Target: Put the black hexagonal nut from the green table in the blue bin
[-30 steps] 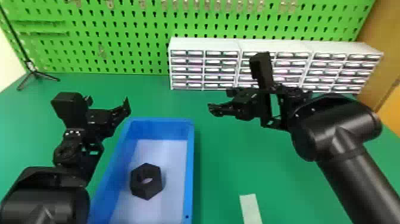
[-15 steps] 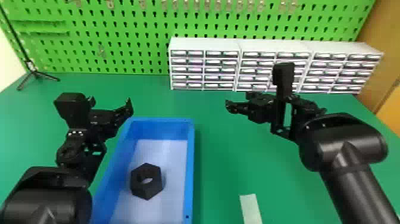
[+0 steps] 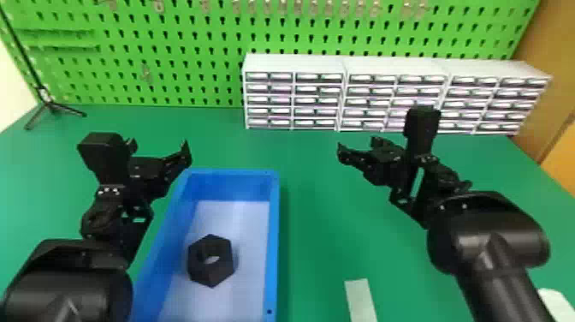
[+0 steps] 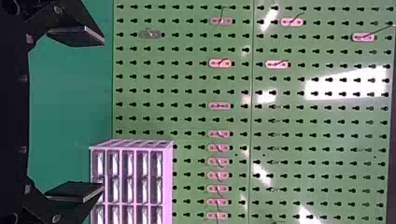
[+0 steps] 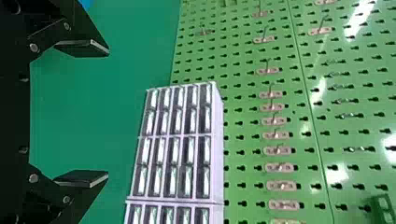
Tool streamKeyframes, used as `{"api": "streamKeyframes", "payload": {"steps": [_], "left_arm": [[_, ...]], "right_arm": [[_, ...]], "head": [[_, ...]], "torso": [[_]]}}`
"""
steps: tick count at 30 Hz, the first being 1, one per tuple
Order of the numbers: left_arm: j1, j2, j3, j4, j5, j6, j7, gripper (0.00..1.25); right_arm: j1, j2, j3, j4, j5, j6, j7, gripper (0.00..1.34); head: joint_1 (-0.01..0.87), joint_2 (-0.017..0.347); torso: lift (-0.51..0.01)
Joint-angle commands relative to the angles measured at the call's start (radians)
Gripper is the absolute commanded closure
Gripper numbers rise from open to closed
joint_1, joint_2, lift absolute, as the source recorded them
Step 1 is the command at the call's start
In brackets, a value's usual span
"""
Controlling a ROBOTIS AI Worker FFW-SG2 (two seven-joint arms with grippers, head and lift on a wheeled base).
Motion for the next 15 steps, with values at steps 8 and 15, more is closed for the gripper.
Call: {"api": "streamKeyframes", "payload": {"steps": [8, 15], "left_arm": [[-0.002, 0.000, -0.001, 0.000, -0.001, 0.000, 0.001, 0.18], [-0.002, 0.000, -0.003, 0.000, -0.001, 0.000, 0.003, 0.18]], "right_arm": [[0.079, 0.046, -0.028, 0.000, 0.015, -0.138, -0.113, 0.36], [0.110, 0.043, -0.019, 0.000, 0.029, -0.218, -0.195, 0.36]], "head": [[0.683, 0.028], [0.683, 0.028]], "torso": [[-0.096], [-0.096]]}}
